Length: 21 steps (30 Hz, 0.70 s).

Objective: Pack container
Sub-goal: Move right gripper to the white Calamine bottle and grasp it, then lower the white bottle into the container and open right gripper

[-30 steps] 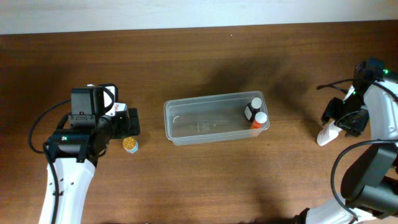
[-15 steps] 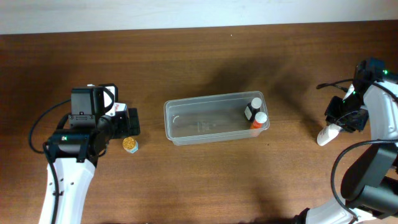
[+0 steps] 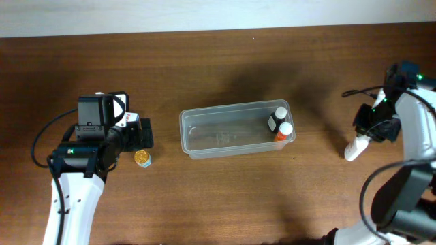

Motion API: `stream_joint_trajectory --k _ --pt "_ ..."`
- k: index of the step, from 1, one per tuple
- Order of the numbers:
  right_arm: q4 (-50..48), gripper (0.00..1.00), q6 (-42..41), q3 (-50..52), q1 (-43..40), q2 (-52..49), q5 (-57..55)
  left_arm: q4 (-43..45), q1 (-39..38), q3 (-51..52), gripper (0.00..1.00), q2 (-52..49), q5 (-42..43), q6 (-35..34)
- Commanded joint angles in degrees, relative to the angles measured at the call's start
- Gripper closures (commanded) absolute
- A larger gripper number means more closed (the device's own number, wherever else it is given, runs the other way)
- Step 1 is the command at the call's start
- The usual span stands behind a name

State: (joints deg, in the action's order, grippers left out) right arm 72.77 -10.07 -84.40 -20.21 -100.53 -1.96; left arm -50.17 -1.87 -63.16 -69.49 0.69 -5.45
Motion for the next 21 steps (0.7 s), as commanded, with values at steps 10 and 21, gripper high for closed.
stream_joint_trajectory --k 10,21 --pt "1.03 0.84 4.07 -18.25 29.14 16.81 0.37 -0.07 -0.22 -1.25 0.00 -0.04 0.66 -0.28" --pt "-0.81 0.88 1.64 -17.81 39.34 3.28 0.42 -0.04 -0.22 -1.25 0.00 -0.04 0.63 -0.28"
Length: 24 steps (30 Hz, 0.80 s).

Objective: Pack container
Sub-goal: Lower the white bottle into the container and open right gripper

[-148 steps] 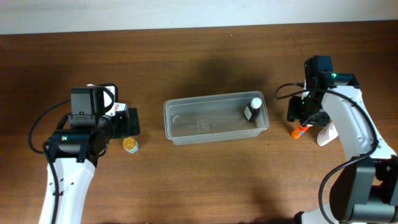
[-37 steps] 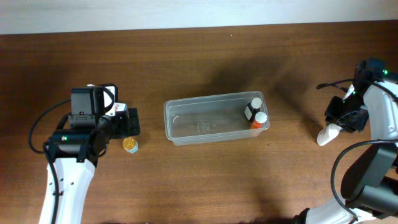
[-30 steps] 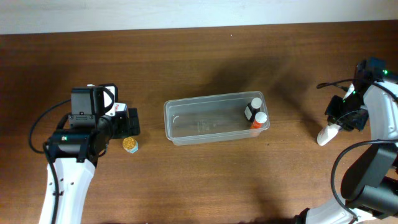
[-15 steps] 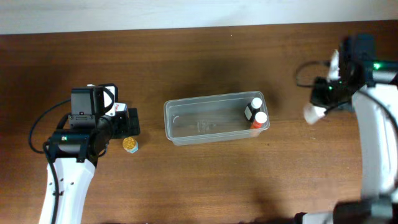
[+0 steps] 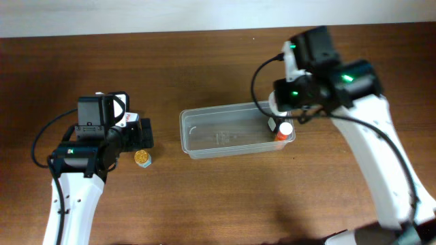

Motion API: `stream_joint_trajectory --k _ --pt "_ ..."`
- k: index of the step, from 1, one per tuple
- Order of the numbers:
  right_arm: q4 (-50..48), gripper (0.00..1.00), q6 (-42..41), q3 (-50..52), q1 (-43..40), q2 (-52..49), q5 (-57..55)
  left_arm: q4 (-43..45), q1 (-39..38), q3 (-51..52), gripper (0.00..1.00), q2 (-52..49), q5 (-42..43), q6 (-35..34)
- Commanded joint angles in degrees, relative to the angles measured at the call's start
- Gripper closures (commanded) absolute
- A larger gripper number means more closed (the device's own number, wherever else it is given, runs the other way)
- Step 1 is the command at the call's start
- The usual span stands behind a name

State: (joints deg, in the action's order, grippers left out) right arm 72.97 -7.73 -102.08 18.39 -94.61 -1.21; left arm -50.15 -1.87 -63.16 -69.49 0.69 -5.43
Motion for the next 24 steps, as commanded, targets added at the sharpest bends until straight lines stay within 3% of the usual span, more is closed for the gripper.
stream_joint_trajectory --k 1,10,21,23,24 --pt "-1.53 0.88 -0.72 -0.13 0.72 -4.20 -0.33 -0.07 -0.22 -1.25 0.00 -0.04 0.63 -0.31" --pt "-3.58 0.89 -1.22 -0.09 0.72 -14.78 -0.33 -0.04 -0.22 -1.25 0.00 -0.04 0.63 -0.31" --pt "-5.01 0.88 -1.79 1.05 0.72 -18.34 -0.31 -0.04 -0.22 -1.25 0.00 -0.04 0.63 -0.31" --pt "-4.92 0.83 -1.79 1.05 0.72 -18.78 -0.31 -0.04 -0.22 -1.25 0.00 -0.04 0.63 -0.31" --pt "-4.92 0.74 -1.79 1.05 0.72 -18.93 -0.31 -0.04 -0.22 -1.25 0.00 -0.04 0.63 -0.31"
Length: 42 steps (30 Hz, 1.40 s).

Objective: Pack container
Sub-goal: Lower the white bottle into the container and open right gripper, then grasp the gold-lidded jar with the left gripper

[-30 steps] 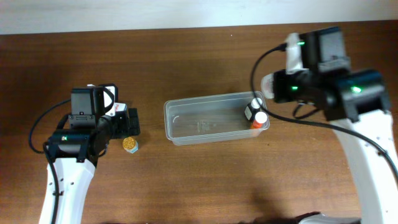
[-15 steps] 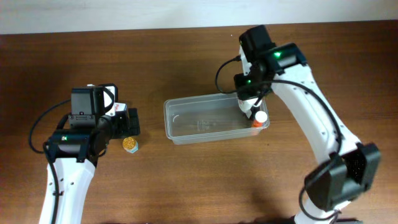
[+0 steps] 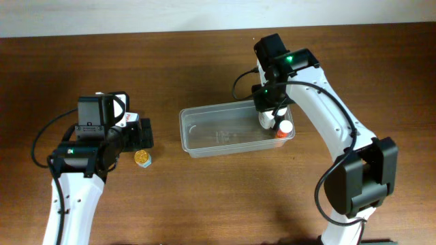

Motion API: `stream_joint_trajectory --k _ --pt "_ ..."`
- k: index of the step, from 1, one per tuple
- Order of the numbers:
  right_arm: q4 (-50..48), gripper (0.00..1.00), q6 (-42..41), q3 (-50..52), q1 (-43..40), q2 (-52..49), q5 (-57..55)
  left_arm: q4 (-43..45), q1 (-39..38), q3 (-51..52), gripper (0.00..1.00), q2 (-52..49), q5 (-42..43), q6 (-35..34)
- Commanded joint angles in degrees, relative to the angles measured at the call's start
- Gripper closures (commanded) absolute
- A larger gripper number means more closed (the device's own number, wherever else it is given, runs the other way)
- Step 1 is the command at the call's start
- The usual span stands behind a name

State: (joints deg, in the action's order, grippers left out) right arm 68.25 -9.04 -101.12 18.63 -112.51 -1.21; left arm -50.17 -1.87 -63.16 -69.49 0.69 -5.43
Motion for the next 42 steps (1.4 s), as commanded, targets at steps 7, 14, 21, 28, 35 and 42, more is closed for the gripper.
stream_joint_trajectory --k 7,14,21,28,35,42 --pt "0.07 0.55 -0.44 0.09 0.50 -0.98 -0.31 -0.04 -0.22 -1.25 0.00 -0.04 0.63 -0.31" --pt "0.31 0.53 -0.20 -1.11 0.48 5.33 -1.05 -0.04 -0.22 -1.25 0.00 -0.04 0.63 -0.31" --pt "1.11 0.43 -2.47 -2.95 -4.66 20.35 -3.98 -0.04 -0.22 -1.25 0.00 -0.04 0.63 -0.31" --pt "9.31 0.23 -3.23 -2.73 -22.34 25.27 1.86 0.00 -0.22 -1.22 0.00 -0.04 0.63 -0.31" --pt "12.68 0.23 1.01 5.66 -30.80 25.53 6.84 -1.75 -0.22 -2.47 0.00 -0.28 0.63 -0.33" --pt "4.44 0.23 1.27 24.00 -30.99 25.59 6.84 -3.37 -0.22 -2.78 0.00 -10.21 0.42 -3.15"
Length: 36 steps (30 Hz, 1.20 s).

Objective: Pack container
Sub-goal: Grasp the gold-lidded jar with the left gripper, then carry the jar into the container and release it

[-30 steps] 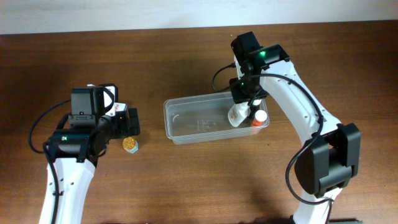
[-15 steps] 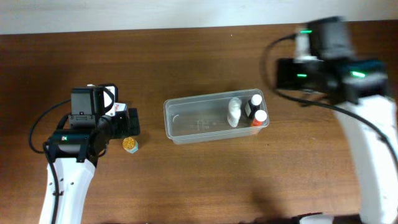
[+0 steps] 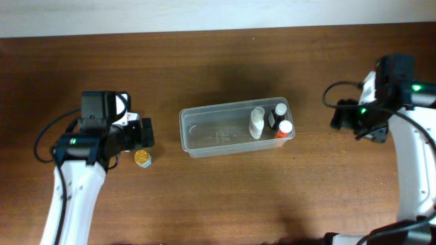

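A clear plastic container (image 3: 204, 139) lies at the middle of the table. Inside its right end stand a white bottle (image 3: 257, 122), a black-capped bottle (image 3: 280, 111) and an orange bottle with a white cap (image 3: 283, 130). My right gripper (image 3: 338, 118) hovers to the right of the container, well clear of it, open and holding nothing. My left gripper (image 3: 145, 134) is at the left of the container, open. A small gold-lidded jar (image 3: 142, 158) sits just in front of it and a white-and-red pack (image 3: 129, 118) just behind it.
The brown wooden table (image 3: 218, 61) runs to a pale wall edge at the back. Cables trail from both arms.
My right gripper has let go of the white bottle, which now stands in the container beside the other two. The gripper has withdrawn to the right. The left arm has shifted only slightly.
My right gripper held the white bottle at the table's far right. Then it was over the container's right end, then low inside it with the bottle. Now the bottle stands in the container and the gripper is back at the right. The left gripper stayed by the jar.
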Motion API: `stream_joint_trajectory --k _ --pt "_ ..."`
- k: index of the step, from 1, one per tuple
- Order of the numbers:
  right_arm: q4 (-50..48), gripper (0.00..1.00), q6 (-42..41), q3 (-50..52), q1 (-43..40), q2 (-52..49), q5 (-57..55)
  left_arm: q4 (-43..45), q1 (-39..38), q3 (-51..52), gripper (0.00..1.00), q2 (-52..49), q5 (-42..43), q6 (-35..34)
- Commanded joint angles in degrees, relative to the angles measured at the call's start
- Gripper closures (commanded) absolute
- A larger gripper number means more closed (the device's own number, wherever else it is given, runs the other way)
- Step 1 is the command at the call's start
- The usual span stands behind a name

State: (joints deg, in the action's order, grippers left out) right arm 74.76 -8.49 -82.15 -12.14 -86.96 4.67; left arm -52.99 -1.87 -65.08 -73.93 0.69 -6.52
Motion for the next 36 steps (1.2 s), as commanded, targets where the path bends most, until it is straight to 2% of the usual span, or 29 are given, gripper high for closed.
stream_joint_trajectory --k 1,9,13,15,19,21,24,28,36 --pt "-3.04 0.23 0.72 6.91 -0.22 0.02 0.96 -0.92 -0.22 -0.85 0.00 -8.09 0.46 -2.64" --pt "-5.35 0.23 0.74 11.28 -0.26 0.02 0.94 -1.57 -0.22 -0.81 0.00 -26.51 0.61 -4.79" --pt "-5.42 0.23 0.74 11.28 -0.26 0.02 0.92 -1.64 -0.22 -0.81 0.01 -31.45 0.68 -4.79" --pt "-5.46 0.23 0.74 11.28 -0.26 0.02 0.90 -1.73 -0.22 -0.81 0.09 -32.61 0.70 -4.79" --pt "-5.60 0.23 0.74 11.28 -0.26 0.02 0.90 -1.75 -0.22 -0.81 0.41 -32.87 0.68 -4.76" --pt "-5.60 0.23 0.76 11.28 -0.26 0.02 0.92 -1.75 -0.22 -0.81 0.49 -32.87 0.66 -4.76" --pt "-5.60 0.23 0.76 11.28 -0.26 0.02 0.90 -1.75 -0.22 -0.85 0.71 -32.87 0.63 -4.76" --pt "-5.60 0.23 0.76 11.28 -0.26 0.02 0.72 -2.62 -0.22 -1.70 0.80 -32.57 0.66 -4.76" --pt "-5.88 0.23 0.76 11.28 -0.26 0.02 0.72 -10.69 -2.05 -14.80 0.83 -24.15 2.58 -4.79"
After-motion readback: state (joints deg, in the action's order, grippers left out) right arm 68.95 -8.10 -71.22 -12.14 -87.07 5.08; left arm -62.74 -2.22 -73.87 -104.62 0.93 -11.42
